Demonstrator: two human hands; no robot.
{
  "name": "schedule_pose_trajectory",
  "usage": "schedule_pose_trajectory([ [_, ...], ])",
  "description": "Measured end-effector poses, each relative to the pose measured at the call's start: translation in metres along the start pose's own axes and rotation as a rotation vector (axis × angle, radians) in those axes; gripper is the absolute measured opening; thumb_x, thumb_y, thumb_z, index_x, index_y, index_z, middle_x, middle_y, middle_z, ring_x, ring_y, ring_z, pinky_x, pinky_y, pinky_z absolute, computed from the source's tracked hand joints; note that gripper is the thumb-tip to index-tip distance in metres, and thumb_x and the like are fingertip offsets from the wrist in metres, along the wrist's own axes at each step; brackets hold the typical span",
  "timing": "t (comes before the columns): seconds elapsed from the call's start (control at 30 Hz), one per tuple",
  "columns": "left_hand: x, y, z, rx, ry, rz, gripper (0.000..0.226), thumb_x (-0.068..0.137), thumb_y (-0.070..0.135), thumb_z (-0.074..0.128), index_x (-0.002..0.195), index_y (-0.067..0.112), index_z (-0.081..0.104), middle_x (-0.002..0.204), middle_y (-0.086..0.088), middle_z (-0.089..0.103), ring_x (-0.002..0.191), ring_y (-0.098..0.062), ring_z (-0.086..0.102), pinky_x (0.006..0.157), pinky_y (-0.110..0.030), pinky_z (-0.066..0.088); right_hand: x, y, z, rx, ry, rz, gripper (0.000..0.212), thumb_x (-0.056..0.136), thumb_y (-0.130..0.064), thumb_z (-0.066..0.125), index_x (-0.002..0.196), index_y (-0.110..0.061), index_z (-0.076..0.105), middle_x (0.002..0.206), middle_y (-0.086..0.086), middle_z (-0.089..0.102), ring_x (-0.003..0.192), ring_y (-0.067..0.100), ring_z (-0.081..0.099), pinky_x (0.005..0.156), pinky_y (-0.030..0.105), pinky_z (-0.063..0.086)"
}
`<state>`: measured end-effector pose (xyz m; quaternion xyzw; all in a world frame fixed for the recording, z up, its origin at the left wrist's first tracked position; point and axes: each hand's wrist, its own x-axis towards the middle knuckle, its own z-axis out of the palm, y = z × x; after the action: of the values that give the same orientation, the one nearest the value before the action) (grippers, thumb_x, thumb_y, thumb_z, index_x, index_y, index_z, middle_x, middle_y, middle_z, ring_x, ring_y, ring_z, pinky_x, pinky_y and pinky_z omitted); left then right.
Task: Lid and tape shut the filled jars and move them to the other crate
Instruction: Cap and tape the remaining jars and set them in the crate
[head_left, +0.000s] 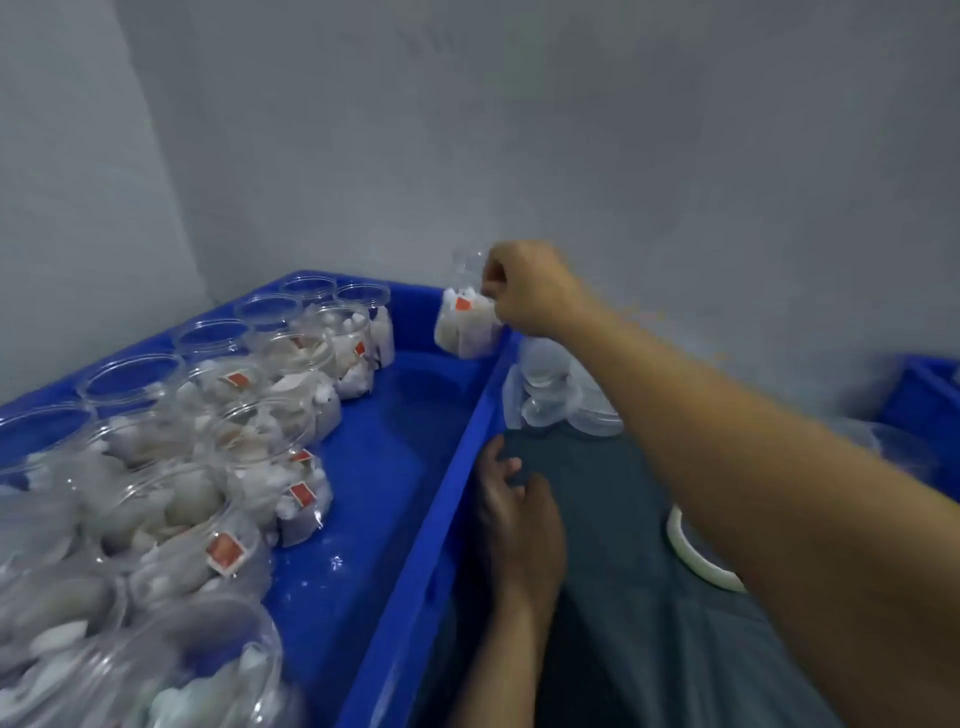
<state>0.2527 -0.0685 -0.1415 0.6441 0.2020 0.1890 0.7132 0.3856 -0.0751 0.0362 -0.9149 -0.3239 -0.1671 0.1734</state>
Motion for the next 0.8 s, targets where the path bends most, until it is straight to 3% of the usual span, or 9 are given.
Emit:
schedule_pose_trajectory([
  [0.07, -0.023, -0.015, 0.002, 0.038, 0.135, 0.023, 0.052, 0.101, 0.013, 0.056, 0.150, 0.027, 0.046, 0.136, 0.006, 0.061, 0.104, -0.012, 0.064, 0.071, -0.020, 0.044, -0.015, 0.007, -0.035, 0.069, 0.083, -0.007, 0.011, 0.096, -0.016, 0.066, 0.105, -0.013, 0.071, 0.106, 0.009, 0.074, 0.100, 0.028, 0.067, 0.085, 0.040, 0.054],
  [0.13, -0.031, -0.001, 0.002, 0.139, 0.182, 0.164, 0.054, 0.101, 0.016, 0.060, 0.151, 0.022, 0.045, 0.139, 0.000, 0.061, 0.107, -0.014, 0.063, 0.074, -0.019, 0.044, -0.036, 0.016, -0.072, 0.076, 0.186, -0.015, 0.010, 0.095, -0.017, 0.066, 0.102, -0.013, 0.072, 0.100, 0.005, 0.073, 0.093, 0.024, 0.065, 0.078, 0.033, 0.050],
  [0.27, -0.051, 0.000, 0.014, 0.275, 0.037, 0.368, 0.083, 0.087, 0.045, 0.077, 0.157, 0.024, 0.038, 0.147, 0.002, 0.054, 0.134, -0.016, 0.053, 0.109, -0.037, 0.047, -0.108, 0.035, -0.119, 0.171, 0.233, 0.013, 0.008, 0.091, -0.019, 0.064, 0.094, -0.018, 0.072, 0.085, -0.007, 0.069, 0.072, 0.007, 0.058, 0.067, 0.024, 0.047],
  [0.33, -0.062, 0.003, 0.020, 0.305, -0.029, 0.447, 0.102, 0.074, 0.066, 0.075, 0.159, 0.027, 0.034, 0.151, 0.005, 0.051, 0.140, -0.011, 0.047, 0.114, -0.034, 0.043, -0.155, 0.044, -0.118, 0.204, 0.192, 0.038, 0.007, 0.091, -0.015, 0.065, 0.092, -0.019, 0.072, 0.083, -0.010, 0.067, 0.067, -0.005, 0.056, 0.064, 0.014, 0.042],
  [0.43, -0.082, 0.004, 0.031, 0.469, -0.031, 0.653, 0.115, 0.069, 0.082, 0.071, 0.158, 0.020, 0.033, 0.146, 0.001, 0.052, 0.135, -0.014, 0.047, 0.107, -0.025, 0.038, -0.222, 0.049, -0.089, 0.205, 0.177, 0.047, 0.008, 0.087, -0.005, 0.071, 0.088, -0.012, 0.073, 0.079, -0.008, 0.062, 0.068, -0.011, 0.053, 0.066, 0.009, 0.035],
  [0.57, -0.086, -0.001, 0.033, 0.494, -0.042, 0.711, 0.105, 0.072, 0.069, 0.071, 0.157, 0.016, 0.038, 0.136, 0.000, 0.057, 0.121, -0.017, 0.053, 0.098, -0.025, 0.043, -0.286, 0.051, -0.039, 0.330, 0.291, 0.102, 0.012, 0.086, -0.007, 0.077, 0.089, -0.016, 0.070, 0.085, -0.010, 0.064, 0.078, 0.004, 0.055, 0.075, 0.027, 0.046],
  [0.67, -0.084, -0.004, 0.029, 0.531, -0.109, 0.657, 0.097, 0.074, 0.067, 0.069, 0.156, 0.028, 0.038, 0.137, 0.011, 0.055, 0.114, 0.000, 0.052, 0.087, -0.005, 0.034, -0.301, 0.055, -0.014, 0.393, 0.378, 0.110, 0.015, 0.088, -0.009, 0.077, 0.096, -0.020, 0.071, 0.093, -0.015, 0.064, 0.087, 0.007, 0.059, 0.080, 0.029, 0.049],
  [0.8, -0.083, -0.005, 0.028, 0.442, -0.111, 0.541, 0.085, 0.067, 0.069, 0.075, 0.143, 0.048, 0.041, 0.118, 0.024, 0.062, 0.099, 0.020, 0.056, 0.074, 0.000, 0.042, -0.303, 0.059, 0.005, 0.523, 0.473, 0.071, 0.037, 0.088, 0.003, 0.069, 0.119, -0.017, 0.072, 0.120, -0.011, 0.064, 0.110, 0.010, 0.064, 0.090, 0.026, 0.051],
])
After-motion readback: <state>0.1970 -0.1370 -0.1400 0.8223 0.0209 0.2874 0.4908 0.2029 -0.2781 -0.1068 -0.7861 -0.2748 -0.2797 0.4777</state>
